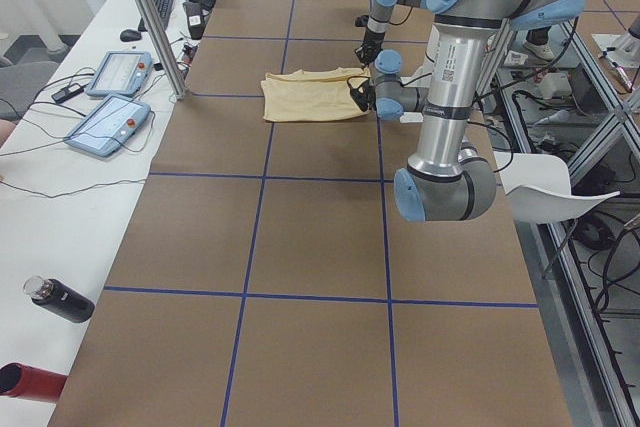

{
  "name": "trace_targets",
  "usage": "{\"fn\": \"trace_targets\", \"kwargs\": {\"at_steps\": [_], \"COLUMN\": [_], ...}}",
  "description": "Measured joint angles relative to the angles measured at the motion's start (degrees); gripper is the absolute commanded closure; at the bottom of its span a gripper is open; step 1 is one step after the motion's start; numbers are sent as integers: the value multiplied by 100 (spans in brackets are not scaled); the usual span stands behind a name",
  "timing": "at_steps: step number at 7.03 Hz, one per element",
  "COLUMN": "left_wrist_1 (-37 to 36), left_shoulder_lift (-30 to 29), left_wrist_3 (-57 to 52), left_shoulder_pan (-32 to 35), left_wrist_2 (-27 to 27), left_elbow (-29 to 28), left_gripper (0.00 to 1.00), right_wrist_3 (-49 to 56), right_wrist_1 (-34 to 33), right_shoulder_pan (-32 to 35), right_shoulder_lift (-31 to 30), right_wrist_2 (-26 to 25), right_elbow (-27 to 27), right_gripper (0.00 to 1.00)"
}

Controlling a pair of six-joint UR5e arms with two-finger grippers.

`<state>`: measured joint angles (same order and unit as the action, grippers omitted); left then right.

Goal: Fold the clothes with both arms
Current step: 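Lift the near edge with both grippers and fold it over toward the far edge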

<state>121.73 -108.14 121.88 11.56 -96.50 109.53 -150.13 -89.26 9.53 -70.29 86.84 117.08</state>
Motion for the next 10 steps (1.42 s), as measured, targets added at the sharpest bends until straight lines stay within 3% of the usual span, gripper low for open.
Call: {"fn": "trace_targets", "kwargs": {"at_steps": [5, 7, 10], "left_wrist_1": [-1035, -1206, -861], "left_shoulder_lift": [134, -243, -878], "left_wrist_3": [-161, -870, -1701], "left_shoulder_pan": [182, 1071, 2116], "left_wrist_2": [-389, -632, -803], "left_elbow": [1654, 1273, -339], "left_gripper": [100, 100, 100], "right_wrist_3": [-36, 549, 1858], "right_wrist_1": [-1376, -1454, -693], "right_shoulder_pan": [264, 1050, 2200], "right_shoulder_lift": [162, 765, 1581], "right_wrist_2": [193, 678, 1591], "right_elbow": [1289, 654, -1117], "right_gripper": [100, 100, 100]}}
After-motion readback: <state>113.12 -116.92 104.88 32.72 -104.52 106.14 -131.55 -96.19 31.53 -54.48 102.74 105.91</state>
